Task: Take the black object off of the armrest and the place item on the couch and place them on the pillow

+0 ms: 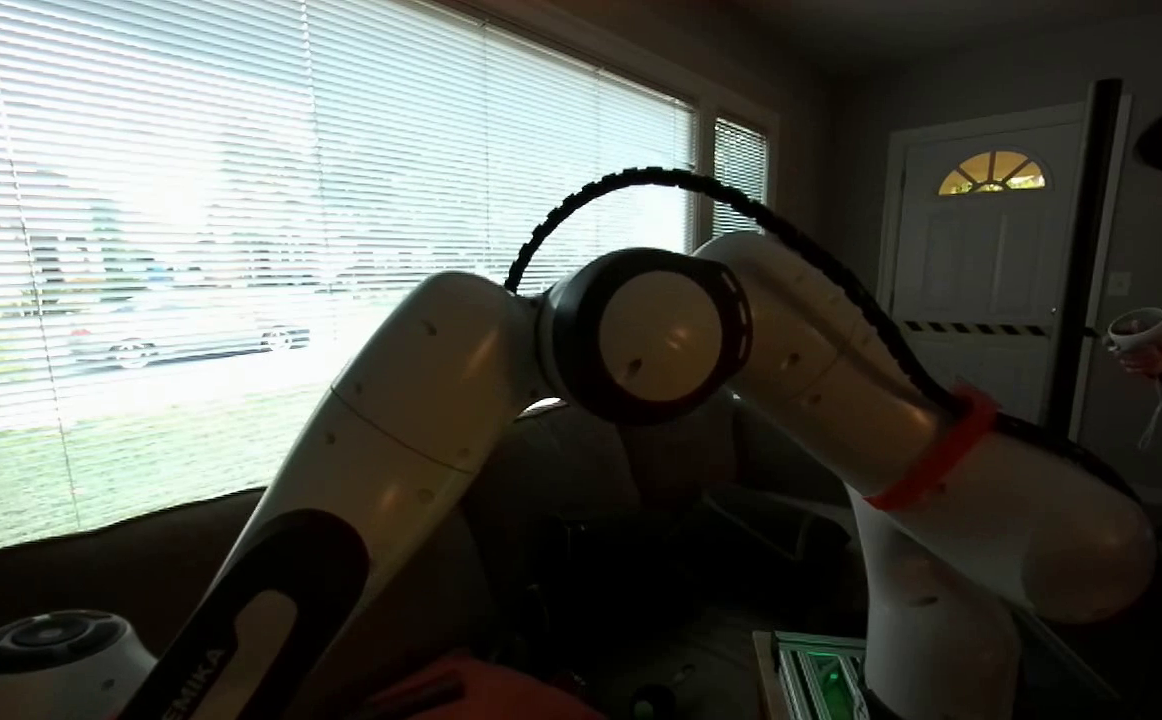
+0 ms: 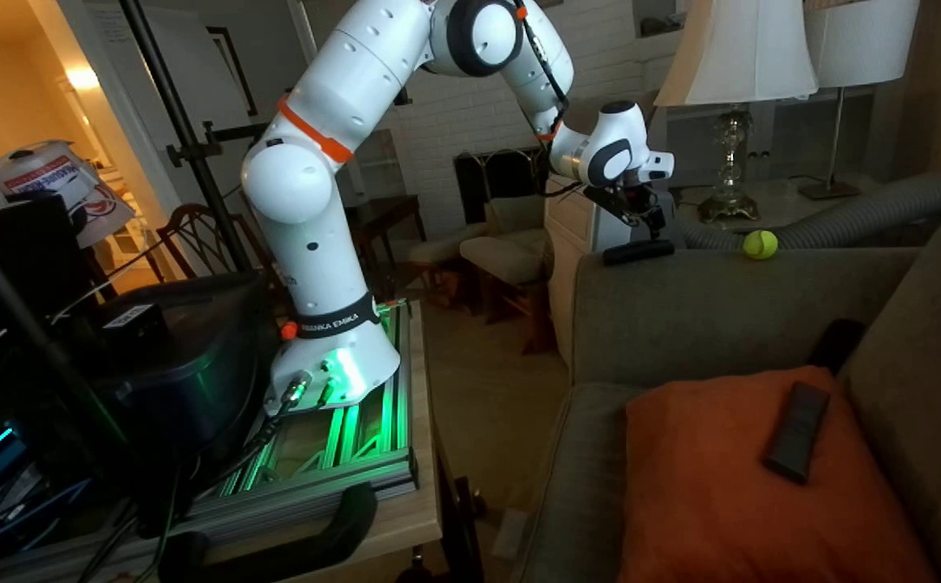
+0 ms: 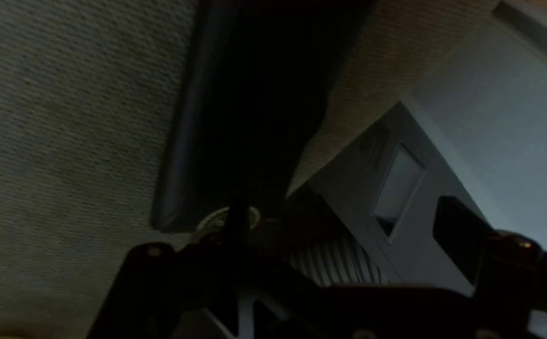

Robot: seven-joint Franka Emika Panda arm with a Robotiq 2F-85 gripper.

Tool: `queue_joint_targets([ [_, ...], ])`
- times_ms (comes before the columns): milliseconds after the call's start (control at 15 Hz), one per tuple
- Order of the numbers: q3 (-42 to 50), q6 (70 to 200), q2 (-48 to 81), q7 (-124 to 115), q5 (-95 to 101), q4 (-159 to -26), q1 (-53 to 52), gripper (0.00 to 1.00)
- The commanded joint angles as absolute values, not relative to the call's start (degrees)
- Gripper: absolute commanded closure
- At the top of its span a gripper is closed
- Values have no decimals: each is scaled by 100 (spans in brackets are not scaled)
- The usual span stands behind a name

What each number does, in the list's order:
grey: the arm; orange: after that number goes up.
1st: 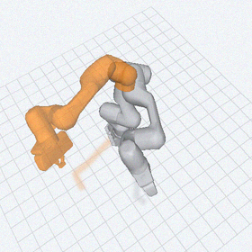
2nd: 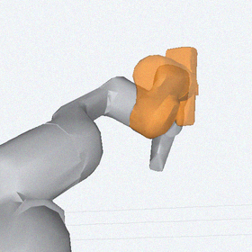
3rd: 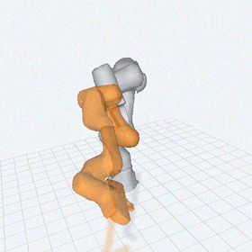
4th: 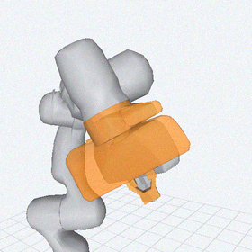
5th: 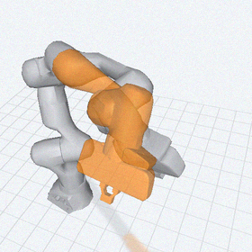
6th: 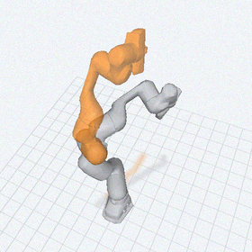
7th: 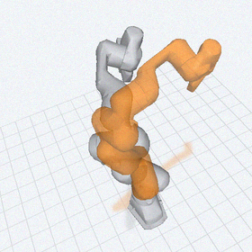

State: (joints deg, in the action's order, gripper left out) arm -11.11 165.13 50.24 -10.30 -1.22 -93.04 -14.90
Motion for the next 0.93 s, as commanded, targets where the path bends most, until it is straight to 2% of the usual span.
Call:
queue_joint_targets([
  [0, -1051, 15960, 5199, -1174, -333, -8686, -1802, 0],
  [267, -703, 15804, 5106, -1391, -205, -8469, -2095, 0],
  [600, -241, 14322, 4594, -1638, 81, -8492, -2360, 0],
  [867, -307, 13642, 4323, -2007, 1, -8716, -2357, 0],
])
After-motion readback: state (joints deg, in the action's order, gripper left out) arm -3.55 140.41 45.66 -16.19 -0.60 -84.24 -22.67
